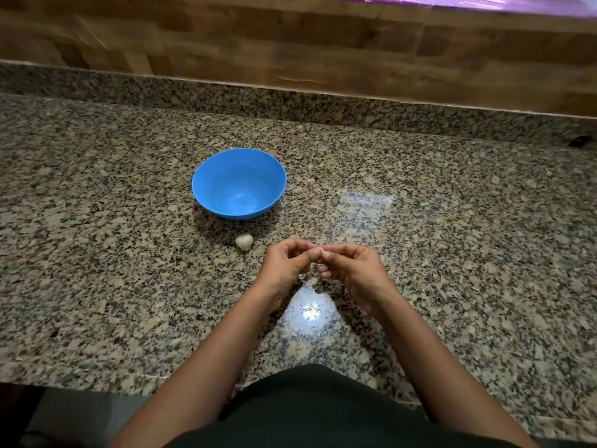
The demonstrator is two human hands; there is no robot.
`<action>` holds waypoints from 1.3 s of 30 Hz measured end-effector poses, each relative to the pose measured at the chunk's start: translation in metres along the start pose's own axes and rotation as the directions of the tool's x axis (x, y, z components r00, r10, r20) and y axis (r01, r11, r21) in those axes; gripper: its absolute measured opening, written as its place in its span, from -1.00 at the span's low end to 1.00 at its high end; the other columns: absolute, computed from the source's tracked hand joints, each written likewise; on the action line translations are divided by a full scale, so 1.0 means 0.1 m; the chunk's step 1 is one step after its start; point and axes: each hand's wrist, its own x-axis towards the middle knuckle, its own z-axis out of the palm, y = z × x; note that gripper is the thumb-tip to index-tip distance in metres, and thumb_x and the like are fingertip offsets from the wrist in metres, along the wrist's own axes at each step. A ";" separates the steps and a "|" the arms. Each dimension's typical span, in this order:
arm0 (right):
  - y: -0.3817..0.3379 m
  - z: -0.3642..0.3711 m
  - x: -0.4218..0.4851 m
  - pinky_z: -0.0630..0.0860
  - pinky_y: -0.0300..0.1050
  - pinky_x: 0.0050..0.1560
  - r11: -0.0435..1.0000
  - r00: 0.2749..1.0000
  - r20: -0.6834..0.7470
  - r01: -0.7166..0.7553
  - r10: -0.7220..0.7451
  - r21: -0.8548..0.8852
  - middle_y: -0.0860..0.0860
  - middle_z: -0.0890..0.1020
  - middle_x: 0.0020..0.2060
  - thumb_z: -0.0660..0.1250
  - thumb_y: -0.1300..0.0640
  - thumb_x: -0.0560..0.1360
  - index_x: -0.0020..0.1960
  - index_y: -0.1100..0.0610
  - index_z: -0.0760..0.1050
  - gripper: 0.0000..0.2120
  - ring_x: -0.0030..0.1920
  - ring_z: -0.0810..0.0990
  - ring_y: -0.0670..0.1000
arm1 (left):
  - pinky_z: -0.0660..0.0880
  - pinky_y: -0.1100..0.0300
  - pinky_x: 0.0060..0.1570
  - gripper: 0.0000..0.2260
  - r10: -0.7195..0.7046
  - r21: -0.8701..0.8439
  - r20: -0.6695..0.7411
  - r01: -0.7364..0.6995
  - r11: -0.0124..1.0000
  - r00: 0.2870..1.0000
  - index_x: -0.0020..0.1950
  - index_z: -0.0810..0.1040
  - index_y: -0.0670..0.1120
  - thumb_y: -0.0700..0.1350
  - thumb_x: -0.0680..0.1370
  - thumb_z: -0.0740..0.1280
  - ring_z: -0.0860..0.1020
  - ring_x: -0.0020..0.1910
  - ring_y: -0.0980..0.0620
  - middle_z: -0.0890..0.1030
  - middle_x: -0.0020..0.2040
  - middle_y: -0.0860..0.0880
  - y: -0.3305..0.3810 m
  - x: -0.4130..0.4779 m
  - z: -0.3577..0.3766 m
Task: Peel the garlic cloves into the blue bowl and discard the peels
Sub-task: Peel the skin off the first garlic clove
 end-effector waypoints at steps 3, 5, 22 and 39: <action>-0.01 -0.01 0.01 0.58 -0.23 -0.30 1.000 1.000 0.003 -0.005 0.005 0.009 0.17 0.63 -0.29 0.30 0.41 0.46 -0.05 0.38 0.55 -0.90 -0.33 0.59 0.03 | 0.48 0.24 -0.19 -0.92 0.011 0.024 0.026 -0.012 1.000 1.000 -0.04 0.54 -0.20 -0.21 0.50 0.37 0.50 -0.23 0.02 0.58 -0.20 -0.08 0.00 -0.01 0.01; -0.01 -0.01 0.01 0.58 -0.23 -0.30 1.000 1.000 0.005 -0.005 0.005 0.003 0.15 0.63 -0.30 0.30 0.41 0.46 -0.08 0.35 0.56 -0.92 -0.34 0.58 0.02 | 0.46 0.30 -0.28 -0.90 0.011 0.031 0.036 -0.012 0.999 0.999 -0.02 0.53 -0.22 -0.20 0.51 0.35 0.49 -0.28 0.07 0.56 -0.22 -0.06 0.01 -0.02 0.03; -0.19 0.14 0.63 0.59 -0.20 -0.12 0.735 0.966 -0.101 0.111 -0.237 -0.668 0.07 0.65 -0.13 0.35 0.25 0.49 -0.03 0.20 0.57 -0.93 -0.16 0.64 0.00 | 0.36 0.62 -0.14 -0.86 0.411 0.645 -0.054 -0.282 0.710 0.910 0.05 0.59 -0.13 -0.27 0.54 0.30 0.44 -0.15 0.33 0.49 -0.05 0.08 -0.13 -0.01 -0.13; -0.02 0.03 0.49 0.54 -0.33 -0.30 0.753 0.948 -0.155 0.114 -0.277 -0.648 0.06 0.63 -0.08 0.30 0.24 0.52 0.14 0.23 0.53 -0.80 -0.23 0.59 -0.10 | 0.48 0.44 -0.09 -0.83 0.442 0.540 -0.059 -0.343 0.769 0.895 0.06 0.59 -0.07 -0.27 0.52 0.33 0.51 -0.13 0.27 0.57 -0.01 0.05 -0.14 -0.07 -0.18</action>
